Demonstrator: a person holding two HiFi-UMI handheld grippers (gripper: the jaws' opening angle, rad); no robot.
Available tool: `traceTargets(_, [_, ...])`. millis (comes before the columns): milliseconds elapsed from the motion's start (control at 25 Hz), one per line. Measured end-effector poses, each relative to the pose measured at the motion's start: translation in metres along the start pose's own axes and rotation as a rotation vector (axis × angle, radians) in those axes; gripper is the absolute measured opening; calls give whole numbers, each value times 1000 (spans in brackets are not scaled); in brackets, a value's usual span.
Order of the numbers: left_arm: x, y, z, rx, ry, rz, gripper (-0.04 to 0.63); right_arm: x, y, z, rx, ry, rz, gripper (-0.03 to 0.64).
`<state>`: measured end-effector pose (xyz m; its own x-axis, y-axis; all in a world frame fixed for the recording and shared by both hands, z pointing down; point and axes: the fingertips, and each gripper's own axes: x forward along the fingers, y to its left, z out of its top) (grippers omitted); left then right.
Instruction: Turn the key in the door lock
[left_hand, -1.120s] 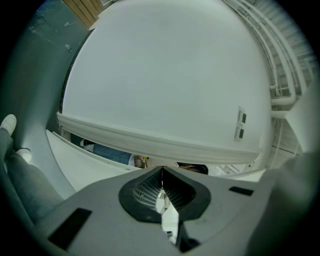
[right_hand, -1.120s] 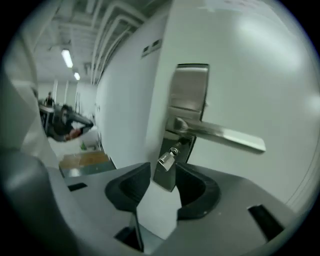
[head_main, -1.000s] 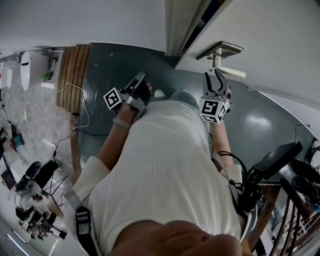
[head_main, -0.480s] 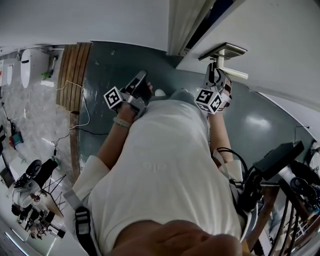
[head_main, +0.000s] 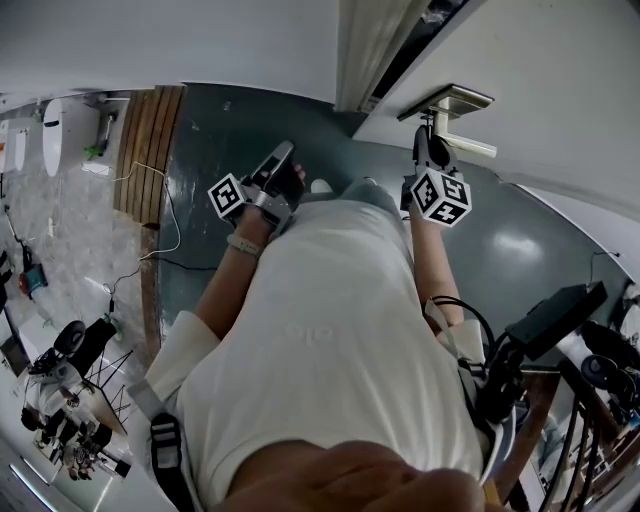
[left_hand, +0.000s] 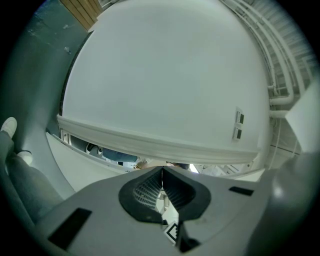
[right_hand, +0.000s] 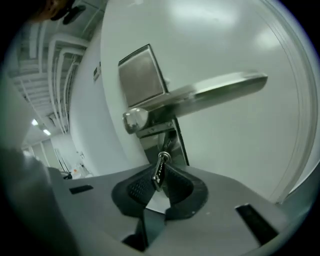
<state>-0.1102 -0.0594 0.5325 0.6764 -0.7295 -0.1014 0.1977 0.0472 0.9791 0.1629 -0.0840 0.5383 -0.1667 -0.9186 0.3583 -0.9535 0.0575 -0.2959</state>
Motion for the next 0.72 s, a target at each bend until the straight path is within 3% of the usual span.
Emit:
traceTargets(200, [0,1,2,4,-2,1,8,2,-1,2,252,-28,62,51])
traceTargets(560, [-1,0,2,3,-9,1,8,1,-2,0,887,-73,217,52])
traceTargets(720, [-2,0,2,0,-11,3,8,1,-4,-3,1026,-69,269,55])
